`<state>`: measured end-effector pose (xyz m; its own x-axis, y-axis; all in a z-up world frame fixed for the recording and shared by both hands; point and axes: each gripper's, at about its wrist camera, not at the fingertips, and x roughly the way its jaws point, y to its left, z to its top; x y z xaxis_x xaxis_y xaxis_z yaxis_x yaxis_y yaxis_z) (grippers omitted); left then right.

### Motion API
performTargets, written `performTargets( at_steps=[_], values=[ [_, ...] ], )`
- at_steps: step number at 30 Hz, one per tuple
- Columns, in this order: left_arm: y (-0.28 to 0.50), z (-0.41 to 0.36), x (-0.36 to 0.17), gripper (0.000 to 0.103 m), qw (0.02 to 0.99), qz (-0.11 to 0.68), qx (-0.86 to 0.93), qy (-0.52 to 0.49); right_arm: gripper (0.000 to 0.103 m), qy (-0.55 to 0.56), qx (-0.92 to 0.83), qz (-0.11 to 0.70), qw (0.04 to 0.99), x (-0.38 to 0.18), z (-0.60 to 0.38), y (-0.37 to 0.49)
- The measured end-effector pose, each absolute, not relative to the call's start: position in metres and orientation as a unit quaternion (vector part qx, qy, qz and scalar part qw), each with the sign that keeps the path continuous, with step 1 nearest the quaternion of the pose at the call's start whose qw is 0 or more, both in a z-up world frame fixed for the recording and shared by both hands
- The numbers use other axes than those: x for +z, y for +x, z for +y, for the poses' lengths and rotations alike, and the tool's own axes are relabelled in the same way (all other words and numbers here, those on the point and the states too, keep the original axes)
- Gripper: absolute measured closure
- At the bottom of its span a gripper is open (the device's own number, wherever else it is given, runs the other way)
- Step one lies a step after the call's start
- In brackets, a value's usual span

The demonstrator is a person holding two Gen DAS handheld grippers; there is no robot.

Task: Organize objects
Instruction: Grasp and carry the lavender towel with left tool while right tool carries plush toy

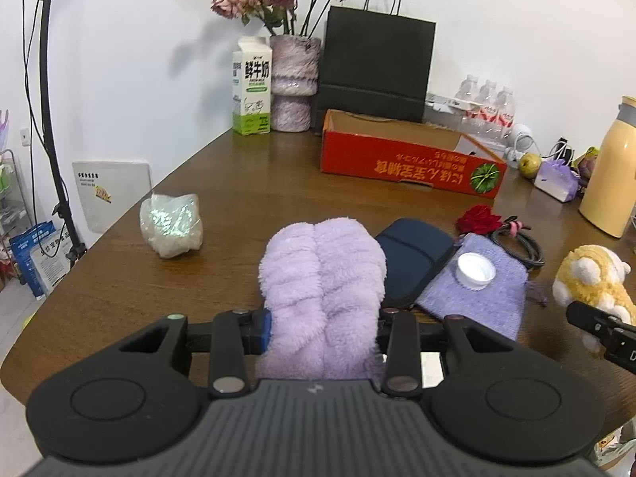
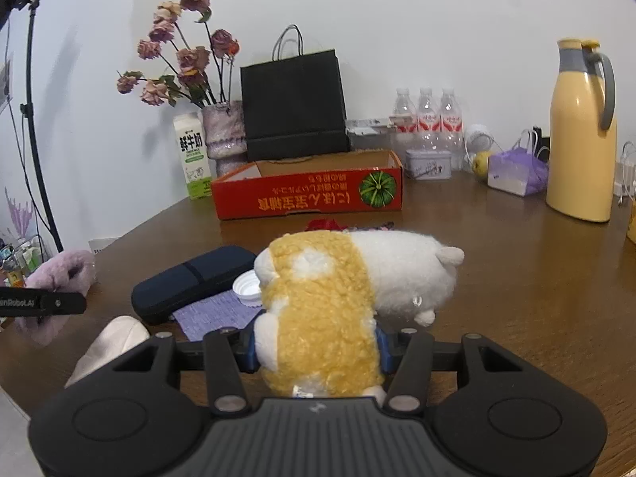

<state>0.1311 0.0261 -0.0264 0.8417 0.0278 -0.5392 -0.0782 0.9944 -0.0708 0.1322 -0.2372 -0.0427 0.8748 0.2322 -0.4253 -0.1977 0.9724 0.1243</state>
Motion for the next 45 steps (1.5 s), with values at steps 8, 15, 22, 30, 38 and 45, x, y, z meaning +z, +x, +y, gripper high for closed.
performTargets(
  at_steps=[8, 15, 22, 30, 38, 45],
  values=[
    [0.132, 0.011, -0.016, 0.065, 0.962, 0.269, 0.009, -0.038, 0.053, 0.023, 0.114, 0.206, 0.972, -0.032, -0.234, 0.127],
    [0.138, -0.003, -0.011, 0.065, 0.964, 0.265, -0.005, -0.033, 0.053, 0.017, 0.116, 0.196, 0.974, -0.026, -0.234, 0.129],
    [0.148, -0.015, -0.005, 0.065, 0.965, 0.260, -0.014, -0.028, 0.053, 0.010, 0.126, 0.186, 0.974, -0.019, -0.232, 0.134],
    [0.169, -0.027, 0.004, 0.064, 0.967, 0.254, -0.019, -0.023, 0.053, 0.004, 0.134, 0.177, 0.975, -0.010, -0.231, 0.153],
    [0.196, -0.039, 0.011, 0.065, 0.967, 0.252, -0.022, -0.019, 0.053, 0.001, 0.142, 0.175, 0.974, -0.003, -0.229, 0.180],
    [0.220, -0.045, 0.018, 0.064, 0.967, 0.253, -0.021, -0.020, 0.053, -0.006, 0.146, 0.175, 0.974, 0.002, -0.224, 0.204]
  ],
)
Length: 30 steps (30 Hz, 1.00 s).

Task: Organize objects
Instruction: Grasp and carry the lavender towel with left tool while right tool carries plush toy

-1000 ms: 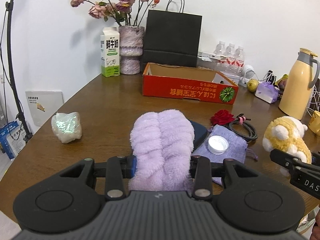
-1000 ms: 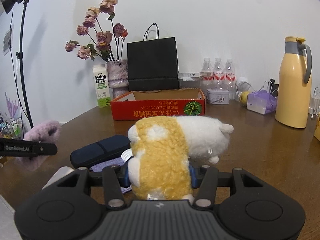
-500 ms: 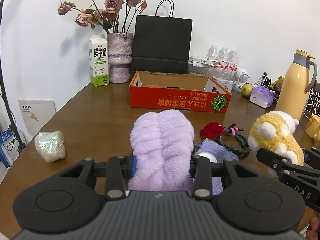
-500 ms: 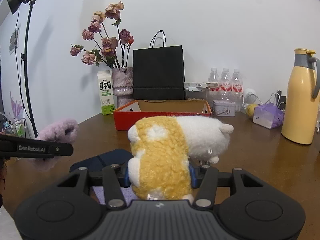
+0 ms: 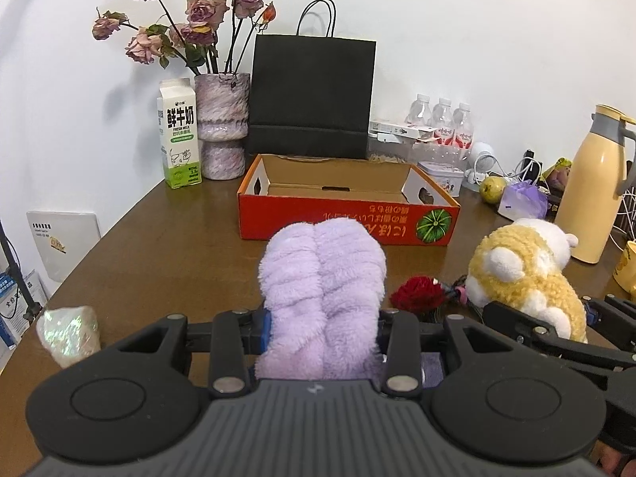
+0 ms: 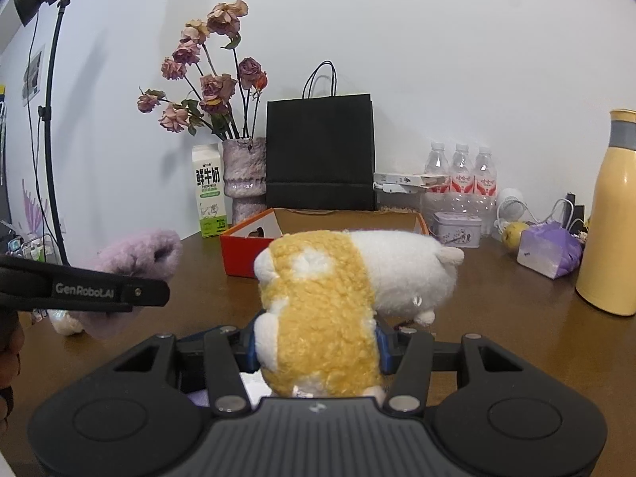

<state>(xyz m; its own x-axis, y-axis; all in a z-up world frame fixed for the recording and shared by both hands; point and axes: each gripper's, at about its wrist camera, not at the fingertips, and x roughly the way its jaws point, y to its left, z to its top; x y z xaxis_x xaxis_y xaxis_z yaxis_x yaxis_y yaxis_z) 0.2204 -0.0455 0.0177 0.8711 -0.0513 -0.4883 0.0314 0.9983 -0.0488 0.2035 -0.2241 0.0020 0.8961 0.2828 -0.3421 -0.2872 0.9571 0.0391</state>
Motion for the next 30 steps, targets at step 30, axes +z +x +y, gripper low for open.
performTargets(
  at_steps=[30],
  values=[
    [0.348, -0.057, 0.044, 0.064, 0.967, 0.255, -0.001, -0.028, 0.053, -0.041, 0.162, 0.160, 0.973, 0.025, -0.205, 0.334]
  ],
)
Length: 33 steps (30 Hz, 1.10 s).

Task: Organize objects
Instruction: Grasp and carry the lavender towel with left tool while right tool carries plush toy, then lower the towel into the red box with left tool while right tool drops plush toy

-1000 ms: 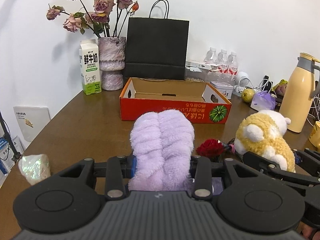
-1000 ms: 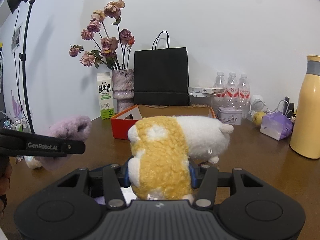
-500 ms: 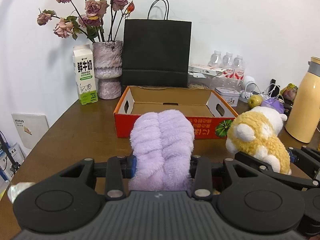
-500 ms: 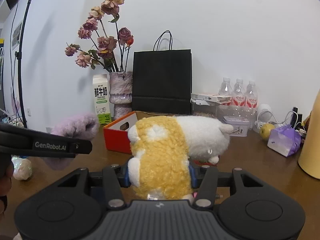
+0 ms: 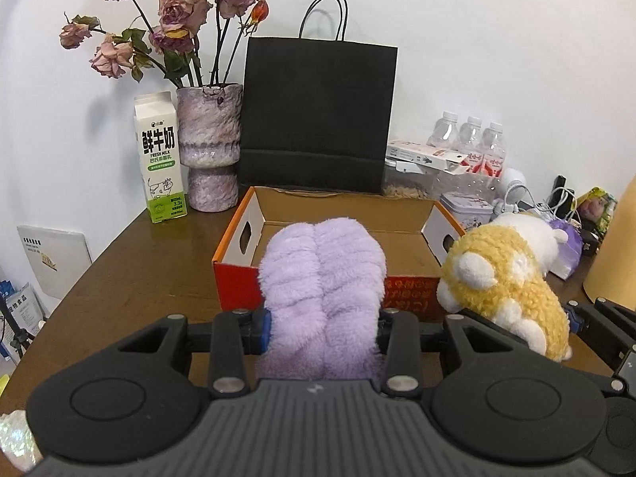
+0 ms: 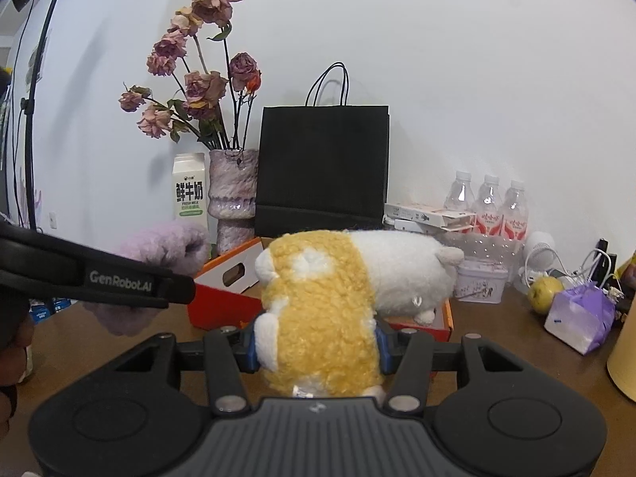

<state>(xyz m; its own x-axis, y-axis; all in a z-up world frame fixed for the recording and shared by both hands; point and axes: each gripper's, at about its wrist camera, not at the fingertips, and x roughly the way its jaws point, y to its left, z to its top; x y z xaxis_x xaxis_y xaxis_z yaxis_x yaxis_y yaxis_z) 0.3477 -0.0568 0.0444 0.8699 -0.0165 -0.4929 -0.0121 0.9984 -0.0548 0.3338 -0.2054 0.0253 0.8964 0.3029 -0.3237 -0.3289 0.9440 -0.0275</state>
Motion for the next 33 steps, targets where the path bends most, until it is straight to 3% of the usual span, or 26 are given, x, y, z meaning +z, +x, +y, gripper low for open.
performTargets(
  at_steps=[33],
  values=[
    [0.485, -0.061, 0.044, 0.064, 0.958, 0.279, 0.055, -0.040, 0.053, -0.034, 0.182, 0.150, 0.971, 0.038, -0.194, 0.460]
  ],
)
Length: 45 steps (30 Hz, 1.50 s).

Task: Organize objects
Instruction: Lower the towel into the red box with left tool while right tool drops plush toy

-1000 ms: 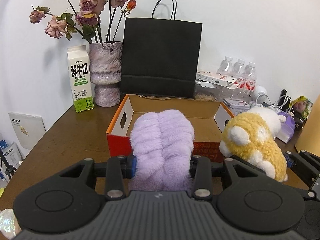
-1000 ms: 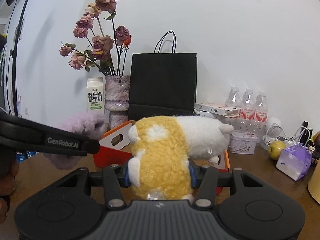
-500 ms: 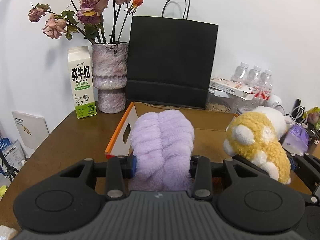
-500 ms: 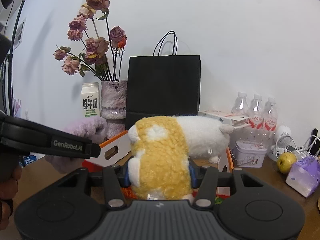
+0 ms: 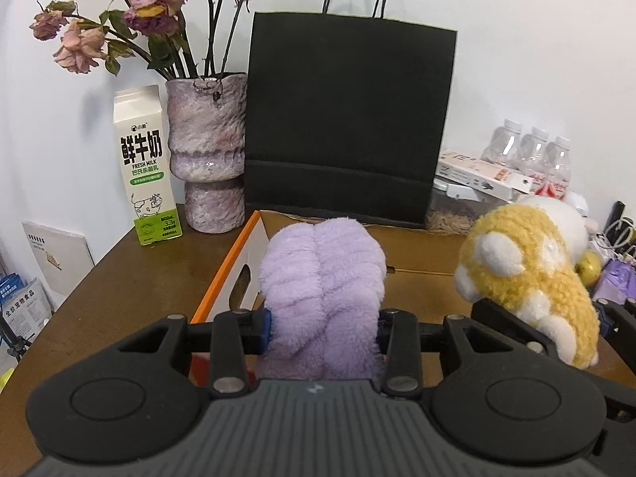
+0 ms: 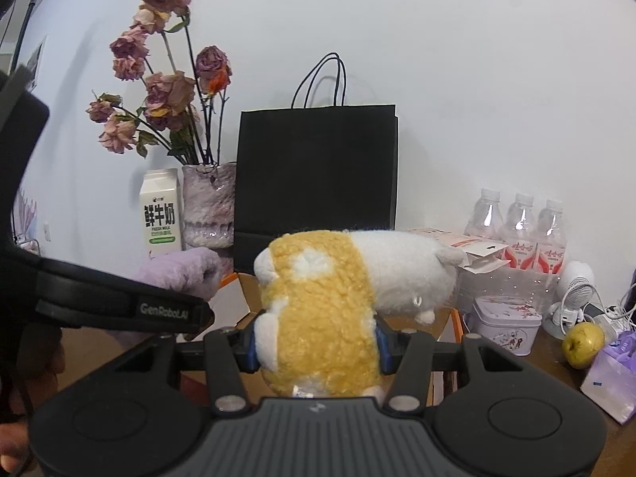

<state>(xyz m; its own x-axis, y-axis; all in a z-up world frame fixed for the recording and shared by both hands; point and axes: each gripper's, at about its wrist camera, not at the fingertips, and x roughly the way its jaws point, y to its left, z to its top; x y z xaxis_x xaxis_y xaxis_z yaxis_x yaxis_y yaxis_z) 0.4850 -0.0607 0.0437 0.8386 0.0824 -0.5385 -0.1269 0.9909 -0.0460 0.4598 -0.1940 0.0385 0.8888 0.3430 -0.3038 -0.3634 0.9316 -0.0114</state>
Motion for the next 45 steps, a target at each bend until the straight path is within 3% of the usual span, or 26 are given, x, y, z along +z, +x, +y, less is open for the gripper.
performTargets(
  at_steps=[20, 22, 24, 25, 27, 45],
  values=[
    [0.558, -0.069, 0.010, 0.062, 0.950, 0.298, 0.095, -0.013, 0.053, -0.040, 0.178, 0.198, 0.963, 0.006, -0.191, 0.534],
    [0.561, -0.068, 0.009, 0.050, 0.950, 0.296, 0.097, -0.015, 0.051, -0.042, 0.179, 0.205, 0.961, 0.003, -0.192, 0.537],
    [0.562, -0.068, 0.010, 0.008, 0.953, 0.287, 0.100, -0.016, 0.045, -0.039, 0.178, 0.213, 0.960, 0.002, -0.194, 0.540],
    [0.560, -0.068, 0.011, 0.000, 0.955, 0.275, 0.108, -0.015, 0.028, -0.036, 0.178, 0.215, 0.960, 0.001, -0.195, 0.542],
    [0.556, -0.068, 0.014, 0.000, 0.959, 0.256, 0.118, -0.010, 0.001, -0.030, 0.174, 0.211, 0.961, 0.001, -0.197, 0.542],
    [0.528, -0.068, 0.027, 0.000, 0.961, 0.256, 0.106, -0.006, 0.000, -0.032, 0.172, 0.192, 0.966, 0.015, -0.200, 0.523]
  ],
)
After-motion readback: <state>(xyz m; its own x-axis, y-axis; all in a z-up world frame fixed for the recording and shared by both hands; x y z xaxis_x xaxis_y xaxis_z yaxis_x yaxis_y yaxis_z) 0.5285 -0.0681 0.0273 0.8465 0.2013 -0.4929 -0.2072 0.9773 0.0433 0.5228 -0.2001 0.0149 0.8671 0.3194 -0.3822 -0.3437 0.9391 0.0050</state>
